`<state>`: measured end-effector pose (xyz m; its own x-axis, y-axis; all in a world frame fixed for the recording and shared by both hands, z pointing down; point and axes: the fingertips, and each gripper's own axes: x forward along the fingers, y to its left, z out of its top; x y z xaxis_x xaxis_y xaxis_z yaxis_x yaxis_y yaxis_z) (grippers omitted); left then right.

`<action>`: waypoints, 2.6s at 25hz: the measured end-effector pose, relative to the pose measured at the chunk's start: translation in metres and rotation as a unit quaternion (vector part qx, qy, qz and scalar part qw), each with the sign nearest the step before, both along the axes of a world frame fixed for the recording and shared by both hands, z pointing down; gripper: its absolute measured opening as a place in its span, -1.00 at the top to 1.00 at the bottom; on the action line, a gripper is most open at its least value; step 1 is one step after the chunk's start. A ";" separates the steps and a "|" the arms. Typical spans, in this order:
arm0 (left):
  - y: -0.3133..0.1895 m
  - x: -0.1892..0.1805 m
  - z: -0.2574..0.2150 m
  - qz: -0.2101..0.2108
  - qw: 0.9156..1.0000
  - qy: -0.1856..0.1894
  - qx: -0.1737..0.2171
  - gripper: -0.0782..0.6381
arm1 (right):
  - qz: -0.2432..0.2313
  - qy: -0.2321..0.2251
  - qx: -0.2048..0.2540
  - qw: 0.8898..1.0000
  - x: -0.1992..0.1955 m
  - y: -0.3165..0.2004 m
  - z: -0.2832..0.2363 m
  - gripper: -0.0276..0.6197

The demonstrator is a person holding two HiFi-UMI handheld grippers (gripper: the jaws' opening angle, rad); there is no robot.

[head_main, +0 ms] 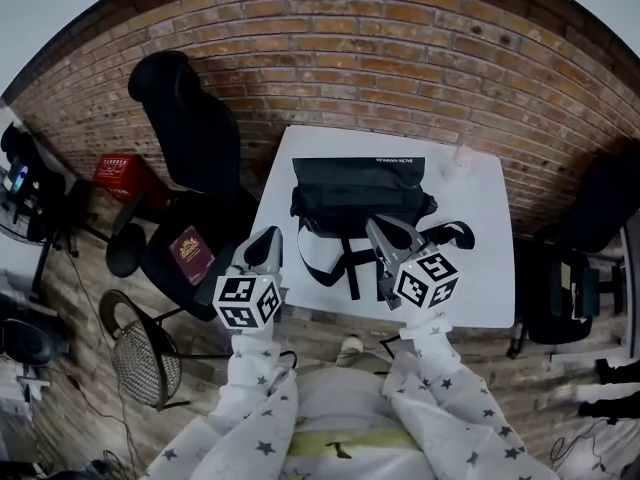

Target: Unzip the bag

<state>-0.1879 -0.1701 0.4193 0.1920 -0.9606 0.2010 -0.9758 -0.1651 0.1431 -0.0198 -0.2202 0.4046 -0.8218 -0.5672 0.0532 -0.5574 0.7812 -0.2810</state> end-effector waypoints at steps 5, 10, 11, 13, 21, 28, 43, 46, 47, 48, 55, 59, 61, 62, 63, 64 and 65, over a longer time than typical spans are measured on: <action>-0.024 0.003 0.010 0.017 1.000 0.004 -0.014 0.78 | -0.021 0.013 -0.014 1.000 -0.014 -0.016 0.014 0.90; -0.042 -0.004 0.018 0.036 0.999 0.002 -0.032 0.76 | -0.022 0.008 -0.031 0.999 -0.029 -0.020 0.029 0.79; -0.045 -0.006 0.021 0.040 0.998 0.005 -0.037 0.72 | -0.025 0.010 -0.038 0.999 -0.033 -0.018 0.035 0.75; -0.056 -0.010 0.025 0.051 0.998 0.011 -0.047 0.68 | -0.032 0.017 -0.050 0.998 -0.044 -0.018 0.044 0.69; -0.102 -0.007 0.036 0.122 0.990 0.012 -0.073 0.46 | -0.031 0.030 -0.102 0.994 -0.081 -0.025 0.090 0.50; -0.124 0.002 0.043 0.174 0.981 0.016 -0.079 0.28 | -0.029 0.061 -0.126 0.990 -0.106 -0.019 0.124 0.46; -0.146 0.024 0.058 0.225 0.970 0.031 -0.085 0.25 | -0.013 0.107 -0.138 0.985 -0.126 -0.025 0.156 0.57; -0.147 0.024 0.059 0.227 0.970 0.033 -0.084 0.25 | -0.012 0.117 -0.135 0.984 -0.127 -0.027 0.159 0.64; -0.147 0.024 0.060 0.228 0.970 0.034 -0.083 0.25 | -0.014 0.120 -0.134 0.984 -0.127 -0.027 0.159 0.67; -0.147 0.024 0.060 0.228 0.970 0.035 -0.082 0.25 | -0.015 0.124 -0.133 0.983 -0.127 -0.027 0.160 0.71; -0.145 0.026 0.059 0.234 0.969 0.036 -0.074 0.31 | -0.030 0.127 -0.129 0.983 -0.126 -0.022 0.156 0.85; -0.145 0.027 0.059 0.238 0.969 0.030 -0.065 0.33 | -0.036 0.122 -0.138 0.982 -0.122 -0.022 0.154 0.85; -0.143 0.028 0.059 0.239 0.969 0.026 -0.062 0.34 | -0.039 0.126 -0.138 0.982 -0.120 -0.020 0.152 0.85; -0.142 0.028 0.059 0.240 0.969 0.024 -0.060 0.35 | -0.042 0.128 -0.137 0.981 -0.119 -0.019 0.151 0.85; -0.142 0.028 0.059 0.240 0.969 0.024 -0.057 0.35 | -0.044 0.128 -0.137 0.981 -0.119 -0.017 0.150 0.85; -0.141 0.027 0.059 0.240 0.969 0.024 -0.054 0.36 | -0.047 0.127 -0.137 0.981 -0.119 -0.016 0.149 0.86; -0.141 0.027 0.059 0.240 0.969 0.025 -0.051 0.36 | -0.049 0.127 -0.137 0.981 -0.118 -0.016 0.148 0.86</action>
<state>-0.1607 -0.3112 0.4784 0.6240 -0.7337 0.2690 -0.7814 -0.5810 0.2279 -0.1379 -0.2358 0.5525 -0.8122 -0.4222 0.4026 -0.5628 0.7488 -0.3500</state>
